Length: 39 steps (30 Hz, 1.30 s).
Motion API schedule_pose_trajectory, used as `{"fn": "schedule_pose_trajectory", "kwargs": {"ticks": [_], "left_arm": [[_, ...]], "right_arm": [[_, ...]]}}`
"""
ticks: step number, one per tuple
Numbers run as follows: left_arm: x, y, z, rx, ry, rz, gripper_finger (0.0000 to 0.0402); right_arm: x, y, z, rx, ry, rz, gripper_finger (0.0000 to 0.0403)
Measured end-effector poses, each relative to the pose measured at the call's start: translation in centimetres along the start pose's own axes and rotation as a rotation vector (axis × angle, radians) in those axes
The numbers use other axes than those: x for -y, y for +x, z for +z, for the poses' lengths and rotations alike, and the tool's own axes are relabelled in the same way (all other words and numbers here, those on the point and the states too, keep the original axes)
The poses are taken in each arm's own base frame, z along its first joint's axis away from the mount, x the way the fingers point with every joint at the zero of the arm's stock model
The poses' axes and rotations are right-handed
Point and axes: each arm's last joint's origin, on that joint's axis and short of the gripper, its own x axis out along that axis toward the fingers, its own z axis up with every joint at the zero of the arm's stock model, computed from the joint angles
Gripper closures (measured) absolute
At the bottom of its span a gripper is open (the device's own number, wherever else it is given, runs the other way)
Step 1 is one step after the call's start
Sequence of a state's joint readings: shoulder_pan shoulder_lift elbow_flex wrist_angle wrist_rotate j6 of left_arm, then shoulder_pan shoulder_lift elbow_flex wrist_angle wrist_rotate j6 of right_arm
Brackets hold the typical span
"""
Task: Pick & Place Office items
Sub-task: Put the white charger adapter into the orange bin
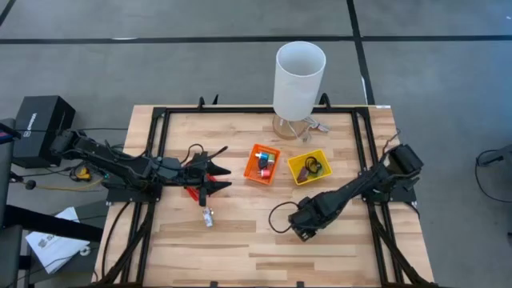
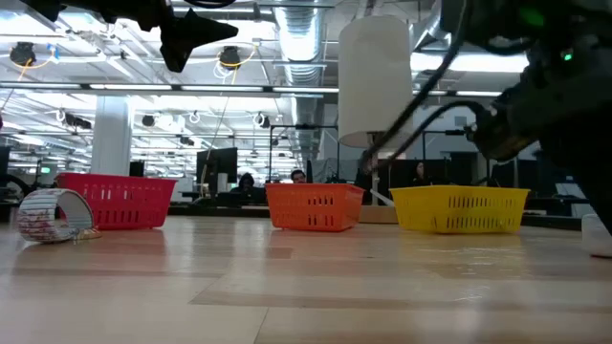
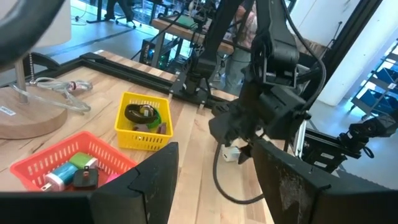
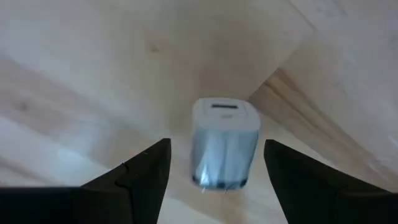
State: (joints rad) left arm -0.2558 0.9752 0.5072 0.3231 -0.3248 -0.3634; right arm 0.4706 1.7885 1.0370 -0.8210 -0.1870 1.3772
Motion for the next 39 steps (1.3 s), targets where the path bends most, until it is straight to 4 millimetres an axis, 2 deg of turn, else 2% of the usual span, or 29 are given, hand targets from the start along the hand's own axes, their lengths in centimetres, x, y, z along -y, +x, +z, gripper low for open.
{"fn": "schedule_pose_trajectory", "kwargs": {"ticks": [5,10,14,22,25,29,33,39], "left_arm": [[0.0,0.0,0.0,0.001,0.000,0.000,0.0198],[0.0,0.0,0.0,0.000,0.000,0.000,0.0198],[0.0,0.0,0.0,0.000,0.000,0.000,0.0198],[0.0,0.0,0.0,0.000,0.000,0.000,0.0198],[0.0,0.0,0.0,0.000,0.000,0.000,0.0198],[0.0,0.0,0.0,0.000,0.000,0.000,0.0198],[0.0,0.0,0.0,-0.001,0.000,0.000,0.0198],[0.0,0.0,0.0,-0.001,0.000,0.000,0.0198]], "right_arm": [[-0.5,1.3,0.4,-0.010,-0.032,-0.017,0.0153],[-0.5,1.6,0.9,-0.021,-0.027,-0.027,0.0165],[-0.5,1.6,1.0,-0.020,-0.027,-0.023,0.0190],[-0.5,1.7,1.1,-0.011,-0.101,-0.022,0.0270],[-0.6,1.6,1.1,-0.008,-0.111,-0.023,0.0277],[-1.5,0.6,1.2,0.008,-0.200,-0.031,0.0267],[-3.3,-1.7,2.0,0.155,-0.310,0.012,0.0258],[-4.9,-5.7,5.0,0.378,-0.486,0.014,0.0279]]}}
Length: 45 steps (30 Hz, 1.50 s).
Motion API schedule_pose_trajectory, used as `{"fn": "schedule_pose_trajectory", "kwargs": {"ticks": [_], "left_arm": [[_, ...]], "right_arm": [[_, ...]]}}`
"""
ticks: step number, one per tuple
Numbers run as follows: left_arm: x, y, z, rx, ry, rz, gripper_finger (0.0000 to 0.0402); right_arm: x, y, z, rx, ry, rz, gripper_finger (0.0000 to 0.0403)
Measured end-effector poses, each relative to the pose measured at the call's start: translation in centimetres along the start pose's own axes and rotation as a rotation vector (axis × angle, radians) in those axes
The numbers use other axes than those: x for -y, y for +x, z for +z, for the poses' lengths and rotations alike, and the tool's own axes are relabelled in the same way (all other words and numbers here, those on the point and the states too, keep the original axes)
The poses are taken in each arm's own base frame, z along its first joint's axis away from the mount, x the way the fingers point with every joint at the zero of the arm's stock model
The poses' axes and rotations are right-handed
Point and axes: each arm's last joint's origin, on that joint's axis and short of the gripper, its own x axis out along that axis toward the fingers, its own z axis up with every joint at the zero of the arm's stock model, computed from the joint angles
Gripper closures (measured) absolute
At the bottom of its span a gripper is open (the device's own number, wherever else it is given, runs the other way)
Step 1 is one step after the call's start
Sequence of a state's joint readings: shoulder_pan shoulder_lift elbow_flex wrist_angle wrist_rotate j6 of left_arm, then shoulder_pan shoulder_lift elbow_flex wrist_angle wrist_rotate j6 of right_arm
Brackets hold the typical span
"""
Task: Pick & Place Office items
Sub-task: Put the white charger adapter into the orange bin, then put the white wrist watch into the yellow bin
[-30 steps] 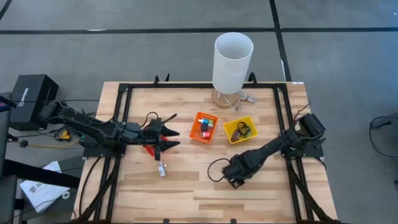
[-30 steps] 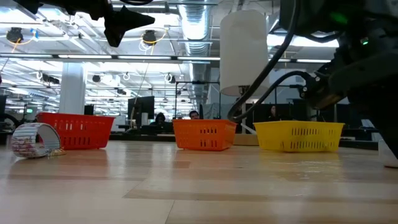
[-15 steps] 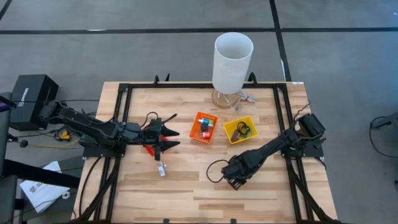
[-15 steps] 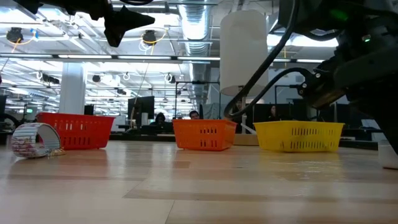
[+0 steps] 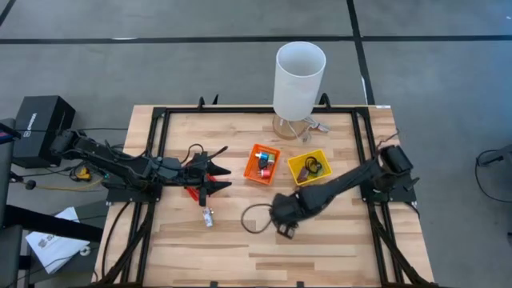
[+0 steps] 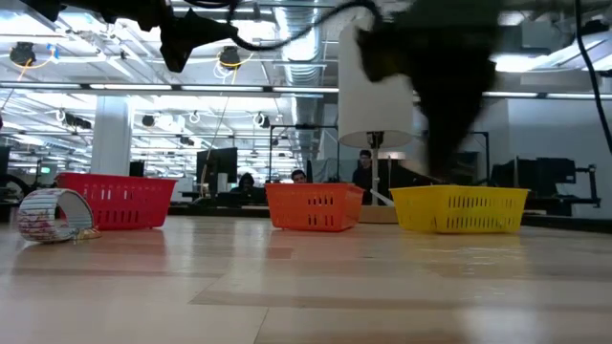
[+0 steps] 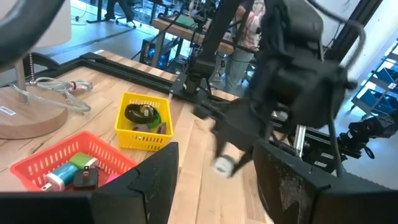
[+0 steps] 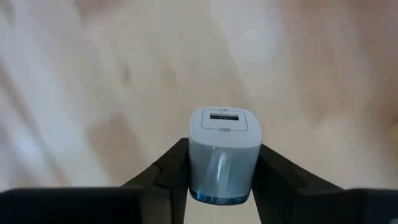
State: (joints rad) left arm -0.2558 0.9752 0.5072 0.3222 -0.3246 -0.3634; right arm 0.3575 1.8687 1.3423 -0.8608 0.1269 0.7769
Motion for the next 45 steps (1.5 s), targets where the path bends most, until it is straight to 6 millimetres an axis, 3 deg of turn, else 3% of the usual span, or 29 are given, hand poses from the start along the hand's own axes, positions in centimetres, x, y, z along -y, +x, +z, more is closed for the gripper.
{"fn": "schedule_pose_trajectory", "kwargs": {"ticks": [6,16,21,24,30,32,38,43,45], "left_arm": [[0.0,0.0,0.0,0.000,0.000,0.000,0.0198],[0.0,0.0,0.0,0.000,0.000,0.002,0.0198],[0.0,0.0,0.0,0.000,0.000,0.001,0.0198],[0.0,0.0,0.0,-0.003,0.001,0.003,0.0198],[0.0,0.0,-0.1,-0.006,-0.009,0.003,0.0198],[0.0,0.0,0.0,-0.004,-0.010,0.001,0.0198],[0.0,0.0,-0.1,-0.006,-0.009,0.000,0.0198],[0.0,0.0,-0.1,-0.005,-0.009,0.000,0.0198],[0.0,0.0,-0.1,-0.010,-0.008,-0.006,0.0198]], "right_arm": [[2.8,-2.3,5.4,0.211,-0.110,-0.112,0.0260],[7.3,-1.6,10.4,0.411,-0.175,-0.185,0.0278],[9.3,-1.4,11.5,0.416,-0.163,-0.194,0.0240],[9.9,0.0,12.0,0.389,-0.115,-0.197,0.0229],[9.8,4.2,12.3,0.291,-0.147,-0.173,0.0267],[9.7,4.6,12.1,0.260,-0.159,-0.170,0.0282],[9.7,3.7,12.9,0.284,-0.193,-0.169,0.0303],[9.4,0.9,13.7,0.341,-0.229,-0.159,0.0303],[9.6,-0.1,13.2,0.298,-0.241,-0.171,0.0303]]}}
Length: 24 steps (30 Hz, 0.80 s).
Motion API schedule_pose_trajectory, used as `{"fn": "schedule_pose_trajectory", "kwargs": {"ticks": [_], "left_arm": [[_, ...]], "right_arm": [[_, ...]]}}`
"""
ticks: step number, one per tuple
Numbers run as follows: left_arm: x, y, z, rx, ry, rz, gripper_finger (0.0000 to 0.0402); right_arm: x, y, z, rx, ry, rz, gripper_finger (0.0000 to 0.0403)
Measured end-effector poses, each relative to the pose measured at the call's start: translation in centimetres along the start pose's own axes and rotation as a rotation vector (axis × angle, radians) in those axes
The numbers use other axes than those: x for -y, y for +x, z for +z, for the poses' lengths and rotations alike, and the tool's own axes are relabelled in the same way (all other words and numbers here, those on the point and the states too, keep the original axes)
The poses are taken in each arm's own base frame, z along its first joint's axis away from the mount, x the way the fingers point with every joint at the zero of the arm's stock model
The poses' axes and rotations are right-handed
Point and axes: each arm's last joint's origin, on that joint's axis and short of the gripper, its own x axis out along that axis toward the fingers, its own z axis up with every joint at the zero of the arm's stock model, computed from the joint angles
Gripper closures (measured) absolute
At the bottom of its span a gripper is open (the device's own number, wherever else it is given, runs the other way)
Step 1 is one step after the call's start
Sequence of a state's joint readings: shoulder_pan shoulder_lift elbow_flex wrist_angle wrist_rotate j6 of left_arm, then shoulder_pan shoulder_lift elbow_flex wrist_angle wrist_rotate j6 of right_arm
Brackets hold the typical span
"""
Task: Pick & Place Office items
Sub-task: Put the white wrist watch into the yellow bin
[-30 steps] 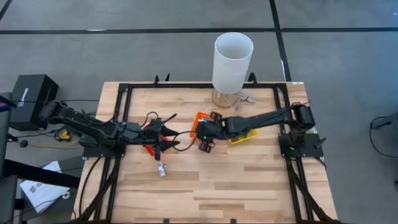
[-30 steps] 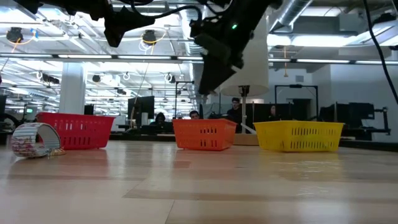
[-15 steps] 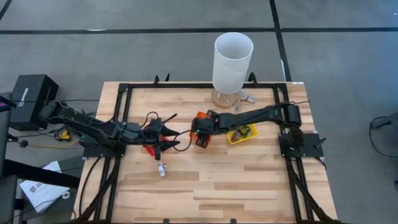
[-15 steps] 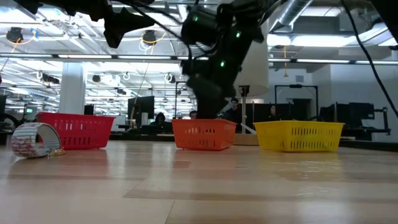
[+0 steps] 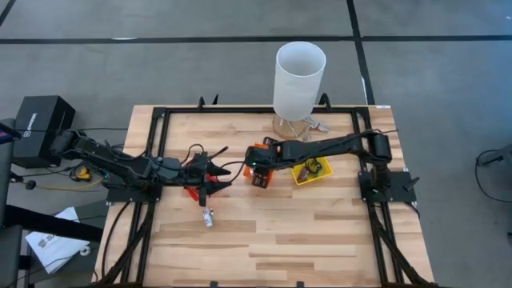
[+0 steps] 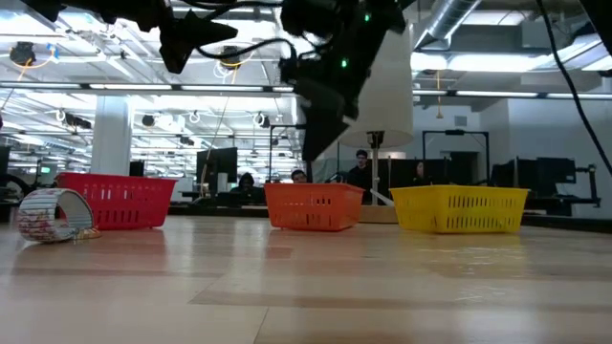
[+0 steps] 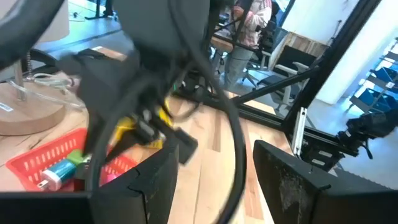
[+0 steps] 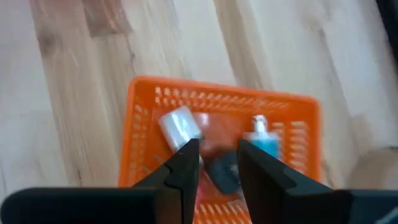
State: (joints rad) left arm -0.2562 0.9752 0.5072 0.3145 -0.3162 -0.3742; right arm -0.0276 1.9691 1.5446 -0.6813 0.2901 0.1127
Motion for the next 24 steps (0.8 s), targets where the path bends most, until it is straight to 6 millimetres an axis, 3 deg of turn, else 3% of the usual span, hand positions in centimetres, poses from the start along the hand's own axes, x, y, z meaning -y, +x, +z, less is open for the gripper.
{"fn": "schedule_pose_trajectory", "kwargs": {"ticks": [6,12,20,24], "left_arm": [[0.4,-0.1,-0.1,-0.035,0.033,-0.103,0.0198],[1.0,-0.2,-0.4,-0.051,0.061,-0.139,0.0198],[2.1,-0.7,-0.9,-0.062,0.142,-0.195,0.0198],[2.7,-0.7,-1.6,-0.083,0.278,-0.227,0.0198]], "right_arm": [[0.6,-4.7,0.1,0.037,-0.015,0.003,0.0303],[0.5,-8.4,-2.6,0.025,-0.136,0.027,0.0303],[-2.2,-6.3,-11.4,-0.056,-0.178,0.136,0.0303],[-3.1,-6.0,-14.0,0.041,-0.211,0.231,0.0303]]}}
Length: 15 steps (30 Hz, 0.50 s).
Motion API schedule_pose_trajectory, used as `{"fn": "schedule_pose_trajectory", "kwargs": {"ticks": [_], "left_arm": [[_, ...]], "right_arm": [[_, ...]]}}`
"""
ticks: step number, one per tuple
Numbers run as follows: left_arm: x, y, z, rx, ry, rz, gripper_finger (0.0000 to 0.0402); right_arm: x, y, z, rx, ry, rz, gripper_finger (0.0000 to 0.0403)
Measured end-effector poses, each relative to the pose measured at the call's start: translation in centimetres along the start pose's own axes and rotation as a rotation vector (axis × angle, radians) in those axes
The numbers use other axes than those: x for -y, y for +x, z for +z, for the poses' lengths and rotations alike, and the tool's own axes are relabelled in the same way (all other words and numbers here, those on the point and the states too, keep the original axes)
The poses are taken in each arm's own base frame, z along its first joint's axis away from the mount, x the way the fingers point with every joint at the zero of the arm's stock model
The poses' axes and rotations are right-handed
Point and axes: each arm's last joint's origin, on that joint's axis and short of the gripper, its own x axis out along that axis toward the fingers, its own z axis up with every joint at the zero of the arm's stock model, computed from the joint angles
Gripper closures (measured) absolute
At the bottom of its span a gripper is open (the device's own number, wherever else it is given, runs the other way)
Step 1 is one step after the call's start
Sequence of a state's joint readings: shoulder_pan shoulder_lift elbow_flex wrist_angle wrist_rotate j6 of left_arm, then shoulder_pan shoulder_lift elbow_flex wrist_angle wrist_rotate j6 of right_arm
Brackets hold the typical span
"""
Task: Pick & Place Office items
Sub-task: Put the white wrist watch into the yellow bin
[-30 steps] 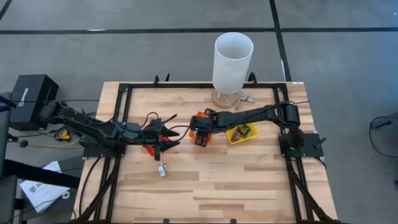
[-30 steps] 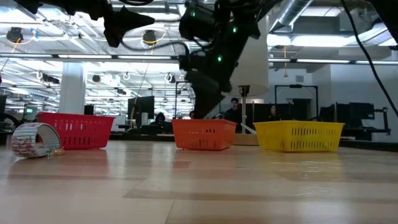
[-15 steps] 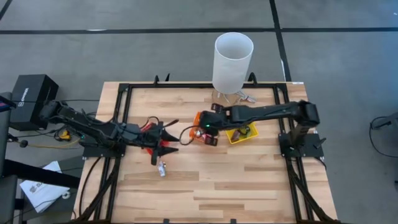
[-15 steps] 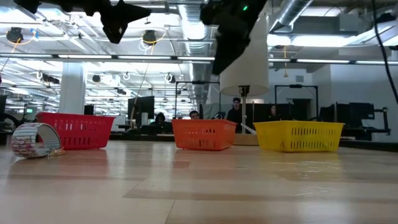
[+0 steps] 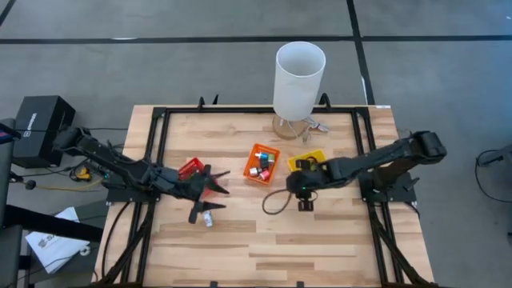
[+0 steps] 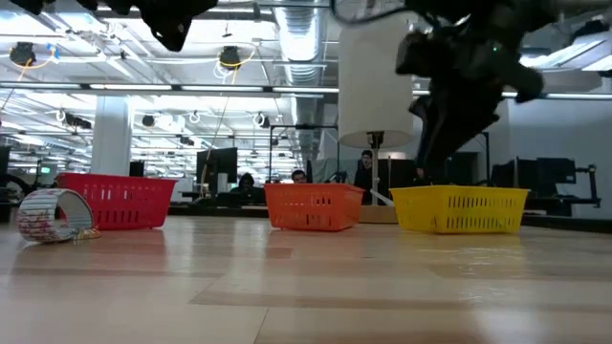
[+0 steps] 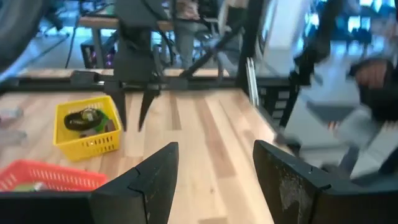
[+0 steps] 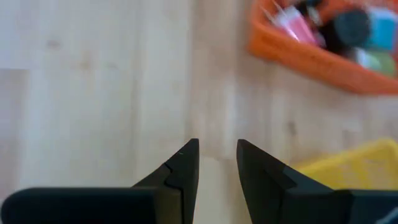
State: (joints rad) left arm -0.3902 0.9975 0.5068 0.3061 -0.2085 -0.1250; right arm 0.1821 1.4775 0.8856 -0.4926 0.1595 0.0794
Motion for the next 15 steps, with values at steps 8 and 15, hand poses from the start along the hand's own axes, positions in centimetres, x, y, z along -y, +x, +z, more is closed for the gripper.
{"fn": "schedule_pose_trajectory", "kwargs": {"ticks": [8,15], "left_arm": [[0.9,1.8,-3.3,-0.217,0.339,-0.042,0.0198],[0.9,2.4,-5.2,-0.342,0.454,-0.026,0.0198]], "right_arm": [[0.4,-3.6,1.6,0.307,0.030,0.050,0.0303],[0.4,-4.1,2.2,0.372,0.067,0.062,0.0303]]}}
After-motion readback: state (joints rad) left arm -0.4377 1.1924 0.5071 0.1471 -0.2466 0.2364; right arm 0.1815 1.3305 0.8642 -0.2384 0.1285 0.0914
